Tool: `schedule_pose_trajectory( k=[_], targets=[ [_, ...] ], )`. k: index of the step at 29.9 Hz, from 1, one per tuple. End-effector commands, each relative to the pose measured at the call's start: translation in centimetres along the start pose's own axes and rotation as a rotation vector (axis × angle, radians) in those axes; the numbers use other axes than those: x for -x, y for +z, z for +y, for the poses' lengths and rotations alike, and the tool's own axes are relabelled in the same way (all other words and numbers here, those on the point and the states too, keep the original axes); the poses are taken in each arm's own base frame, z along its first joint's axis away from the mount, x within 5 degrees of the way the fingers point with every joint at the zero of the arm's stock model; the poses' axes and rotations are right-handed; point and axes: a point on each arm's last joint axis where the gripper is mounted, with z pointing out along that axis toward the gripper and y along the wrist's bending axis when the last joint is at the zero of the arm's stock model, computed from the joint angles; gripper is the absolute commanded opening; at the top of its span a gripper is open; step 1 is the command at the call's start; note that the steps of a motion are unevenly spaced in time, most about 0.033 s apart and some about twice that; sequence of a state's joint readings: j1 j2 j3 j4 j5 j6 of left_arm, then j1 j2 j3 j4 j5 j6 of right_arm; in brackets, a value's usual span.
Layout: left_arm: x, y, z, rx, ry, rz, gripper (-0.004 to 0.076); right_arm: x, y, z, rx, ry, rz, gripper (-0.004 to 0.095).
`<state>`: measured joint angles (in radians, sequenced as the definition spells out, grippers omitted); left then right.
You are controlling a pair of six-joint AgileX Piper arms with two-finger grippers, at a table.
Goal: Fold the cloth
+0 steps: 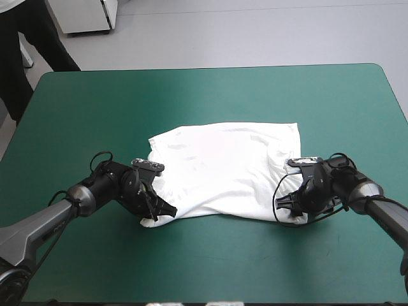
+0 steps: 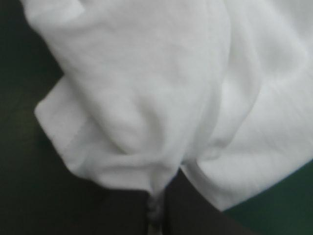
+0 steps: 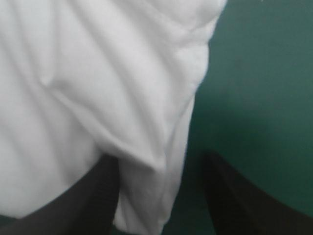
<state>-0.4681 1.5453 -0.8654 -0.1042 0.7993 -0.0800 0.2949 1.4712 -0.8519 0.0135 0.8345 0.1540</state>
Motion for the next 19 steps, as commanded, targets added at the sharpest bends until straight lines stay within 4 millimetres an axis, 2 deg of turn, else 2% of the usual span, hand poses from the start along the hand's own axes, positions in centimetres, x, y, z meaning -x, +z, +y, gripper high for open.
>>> schedule_pose_trajectory(
  k=[1,4,6,10,11,16,19],
  targets=[
    [0.6,2.0,-0.4,-0.034,-0.036,-0.05,-0.001,0.5,0.6,0.4,0.028,0.017,-0.005,0.0505],
    [0.6,2.0,-0.4,-0.036,-0.038,-0.054,-0.001,0.6,1.4,0.8,0.072,0.01,0.028,0.0476],
    [0.7,2.0,-0.4,-0.037,-0.04,-0.055,-0.001,0.6,1.6,1.1,0.105,0.005,0.04,0.0387],
    [0.7,2.0,-0.4,-0.038,-0.04,-0.064,-0.001,0.5,1.7,1.5,0.145,-0.016,0.049,0.0092],
    [0.7,2.0,-0.4,-0.038,-0.04,-0.064,-0.001,0.5,1.7,1.6,0.153,-0.017,0.051,-0.0011],
    [0.7,1.7,-0.4,-0.031,-0.03,-0.037,-0.001,0.3,1.4,1.6,0.156,-0.013,0.061,-0.0013],
    [0.5,0.6,-0.5,-0.033,0.001,-0.024,-0.001,0.0,0.5,1.5,0.148,-0.029,0.06,-0.0013]
  ],
)
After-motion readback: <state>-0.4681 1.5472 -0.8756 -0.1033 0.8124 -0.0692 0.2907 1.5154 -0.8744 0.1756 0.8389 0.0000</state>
